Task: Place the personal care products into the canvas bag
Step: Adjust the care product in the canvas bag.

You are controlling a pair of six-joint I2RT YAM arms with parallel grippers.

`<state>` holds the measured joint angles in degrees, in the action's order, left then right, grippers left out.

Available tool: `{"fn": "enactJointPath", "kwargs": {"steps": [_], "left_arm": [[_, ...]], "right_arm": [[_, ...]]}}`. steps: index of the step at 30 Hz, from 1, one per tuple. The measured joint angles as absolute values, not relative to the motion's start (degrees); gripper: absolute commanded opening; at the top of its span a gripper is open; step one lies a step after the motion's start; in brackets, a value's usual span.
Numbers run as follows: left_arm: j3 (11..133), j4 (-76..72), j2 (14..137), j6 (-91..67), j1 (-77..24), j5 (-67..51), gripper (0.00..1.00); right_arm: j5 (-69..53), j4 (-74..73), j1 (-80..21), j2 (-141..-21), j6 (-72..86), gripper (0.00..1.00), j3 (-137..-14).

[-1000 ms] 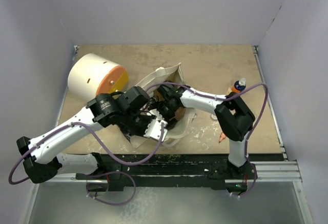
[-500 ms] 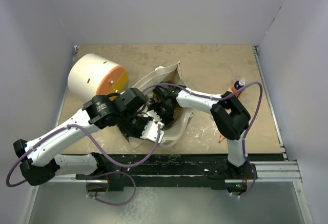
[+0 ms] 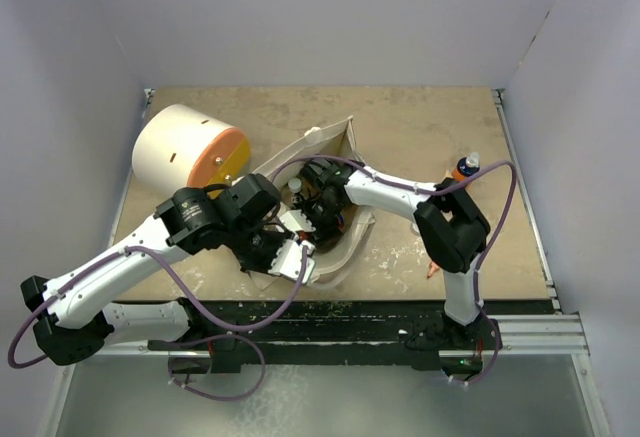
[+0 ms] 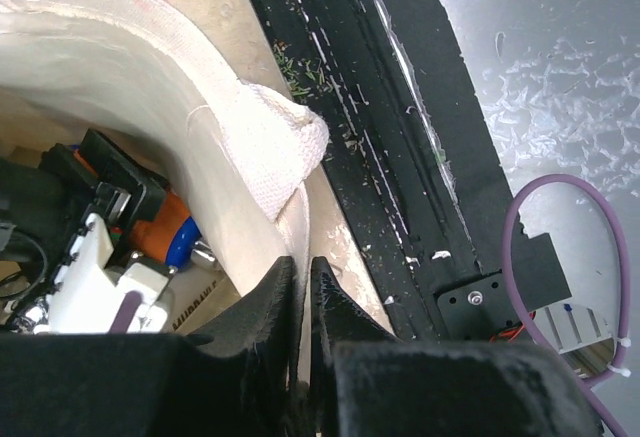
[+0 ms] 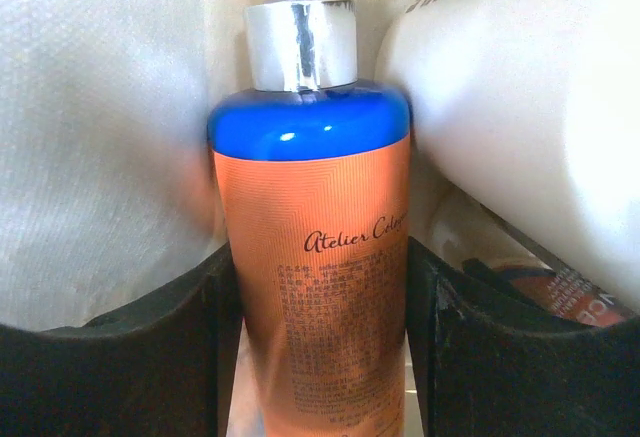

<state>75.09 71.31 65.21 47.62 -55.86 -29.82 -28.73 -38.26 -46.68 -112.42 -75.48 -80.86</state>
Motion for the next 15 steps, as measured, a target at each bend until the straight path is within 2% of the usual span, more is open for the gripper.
{"fn": "enactJointPath", "kwargs": {"steps": [15], "left_arm": [[75.09, 71.92, 65.01, 47.66, -55.61, -30.02, 0.09]], "right_arm": [[-34.28, -44.84, -42.57, -106.74, -70.59, 0.00, -83.00]]}}
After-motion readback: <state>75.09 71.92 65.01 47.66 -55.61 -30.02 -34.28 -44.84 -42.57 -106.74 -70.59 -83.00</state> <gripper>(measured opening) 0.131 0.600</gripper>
